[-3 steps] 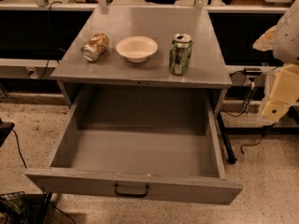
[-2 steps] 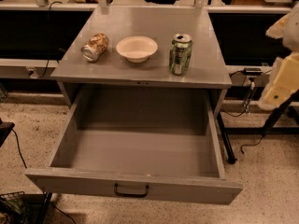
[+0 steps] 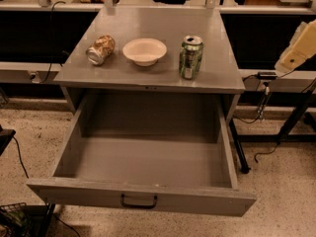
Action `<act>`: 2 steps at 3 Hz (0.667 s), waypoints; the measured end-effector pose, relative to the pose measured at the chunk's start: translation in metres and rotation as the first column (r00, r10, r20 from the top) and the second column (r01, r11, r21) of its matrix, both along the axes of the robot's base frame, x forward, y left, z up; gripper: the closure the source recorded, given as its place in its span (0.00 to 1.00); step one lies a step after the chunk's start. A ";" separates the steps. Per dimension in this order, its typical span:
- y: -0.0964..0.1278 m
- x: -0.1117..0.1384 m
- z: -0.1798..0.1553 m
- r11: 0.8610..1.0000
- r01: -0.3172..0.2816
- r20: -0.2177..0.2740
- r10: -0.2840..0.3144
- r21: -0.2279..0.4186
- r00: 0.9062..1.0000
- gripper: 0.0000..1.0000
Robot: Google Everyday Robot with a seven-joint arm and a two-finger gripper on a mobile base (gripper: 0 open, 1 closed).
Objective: Place green can into top drawer
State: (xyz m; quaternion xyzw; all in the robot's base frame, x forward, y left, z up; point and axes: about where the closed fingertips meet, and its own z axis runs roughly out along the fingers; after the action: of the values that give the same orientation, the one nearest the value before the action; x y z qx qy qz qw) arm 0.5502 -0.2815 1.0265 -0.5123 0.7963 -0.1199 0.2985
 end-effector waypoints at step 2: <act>0.023 0.004 -0.004 0.989 -0.103 0.011 0.102 0.109 0.995 0.00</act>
Offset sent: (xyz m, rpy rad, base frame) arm 0.0088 0.0702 -0.0053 0.3838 -0.0236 0.3484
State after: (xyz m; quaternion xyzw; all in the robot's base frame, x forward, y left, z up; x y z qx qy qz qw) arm 0.5547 -0.2587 1.0222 -0.5350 0.7735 -0.0620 0.3340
